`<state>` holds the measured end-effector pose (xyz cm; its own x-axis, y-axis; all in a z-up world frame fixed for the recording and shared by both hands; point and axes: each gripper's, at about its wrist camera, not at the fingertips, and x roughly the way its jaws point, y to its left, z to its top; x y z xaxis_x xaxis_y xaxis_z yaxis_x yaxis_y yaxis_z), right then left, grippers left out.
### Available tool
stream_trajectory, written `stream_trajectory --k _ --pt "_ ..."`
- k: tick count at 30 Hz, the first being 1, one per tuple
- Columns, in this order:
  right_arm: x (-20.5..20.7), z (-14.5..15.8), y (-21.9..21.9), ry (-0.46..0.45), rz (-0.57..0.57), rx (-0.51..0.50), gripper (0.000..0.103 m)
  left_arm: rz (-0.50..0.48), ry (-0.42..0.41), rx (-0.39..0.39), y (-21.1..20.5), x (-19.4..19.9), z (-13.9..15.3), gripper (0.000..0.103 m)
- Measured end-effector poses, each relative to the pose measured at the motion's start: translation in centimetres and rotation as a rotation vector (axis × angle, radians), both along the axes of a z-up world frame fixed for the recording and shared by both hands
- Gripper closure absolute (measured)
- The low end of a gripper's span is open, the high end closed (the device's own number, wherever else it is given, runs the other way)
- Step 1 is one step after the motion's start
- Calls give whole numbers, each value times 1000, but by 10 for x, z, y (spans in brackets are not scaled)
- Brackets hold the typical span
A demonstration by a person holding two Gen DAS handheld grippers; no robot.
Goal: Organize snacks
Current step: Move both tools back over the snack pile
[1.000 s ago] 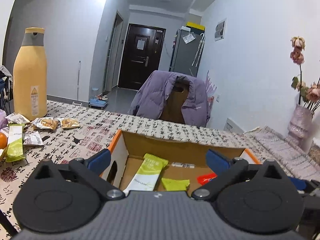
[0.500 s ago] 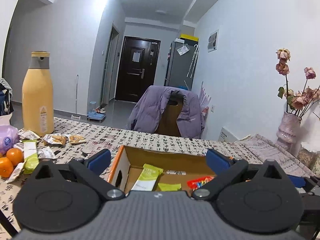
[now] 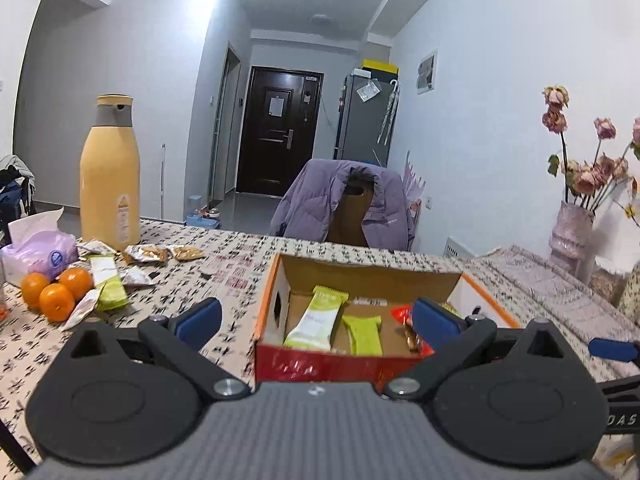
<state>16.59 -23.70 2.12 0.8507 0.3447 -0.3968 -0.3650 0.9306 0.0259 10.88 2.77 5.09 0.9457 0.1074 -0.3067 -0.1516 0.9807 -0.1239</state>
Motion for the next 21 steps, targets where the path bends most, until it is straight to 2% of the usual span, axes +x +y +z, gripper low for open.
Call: stream_trajectory --k 13,21 --pt "-49 -31 -27 25 -13 7 0 -37 15 2 0 -55 -41 0" --pt "-52 -44 -51 62 -78 2 0 -40 69 -8 6 -65 -63 0"
